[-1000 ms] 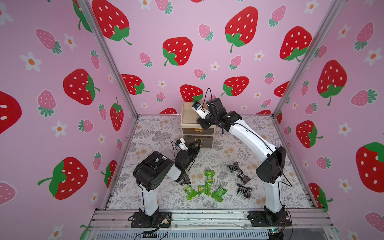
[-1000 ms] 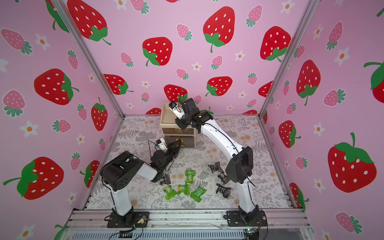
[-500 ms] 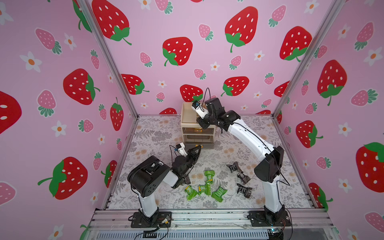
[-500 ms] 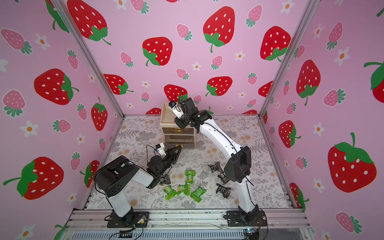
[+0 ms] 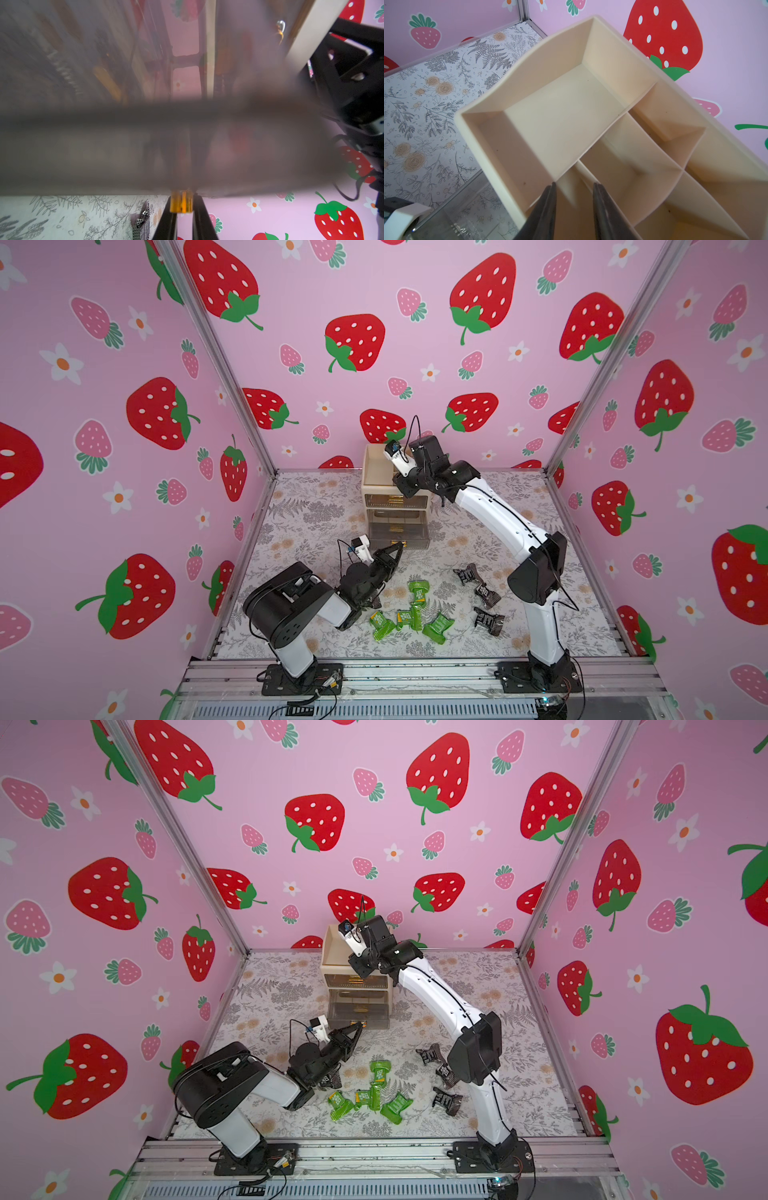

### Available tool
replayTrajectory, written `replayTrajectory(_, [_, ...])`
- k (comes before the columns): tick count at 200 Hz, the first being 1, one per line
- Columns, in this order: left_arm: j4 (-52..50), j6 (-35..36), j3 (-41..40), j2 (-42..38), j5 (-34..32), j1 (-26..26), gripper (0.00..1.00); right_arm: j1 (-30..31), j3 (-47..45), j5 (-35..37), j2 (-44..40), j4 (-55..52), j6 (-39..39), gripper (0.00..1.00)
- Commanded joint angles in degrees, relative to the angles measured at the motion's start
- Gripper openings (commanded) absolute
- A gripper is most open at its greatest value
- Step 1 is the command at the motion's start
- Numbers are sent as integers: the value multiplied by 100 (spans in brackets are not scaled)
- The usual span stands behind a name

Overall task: Place the cookies into the drawer by color
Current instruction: Open the drawer in the storage box.

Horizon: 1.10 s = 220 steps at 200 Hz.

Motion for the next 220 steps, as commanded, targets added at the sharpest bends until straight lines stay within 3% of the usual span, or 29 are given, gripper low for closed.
replayTrajectory(1, [-332, 251, -120, -185, 215, -136, 0, -66, 31, 95, 99, -175, 135, 35])
replayTrajectory(99, [-98, 169, -139, 256, 167, -130, 5, -56, -138, -69, -17, -142, 171, 37])
replayTrajectory(141, [-162, 312, -269, -114, 113, -229, 3, -58, -138, -47, -34, -142, 158, 37])
replayTrajectory(159, [-651, 423, -276, -392, -25, -253, 5, -52, -138, -39, -38, -147, 155, 37])
replayTrajectory(182, [-1039, 485, -313, -623, -9, -132, 19, -58, -143, -56, -74, -153, 171, 38])
replayTrajectory(220, [-1106, 581, -305, -761, 78, -151, 53, -49, -214, -101, -153, -142, 184, 38])
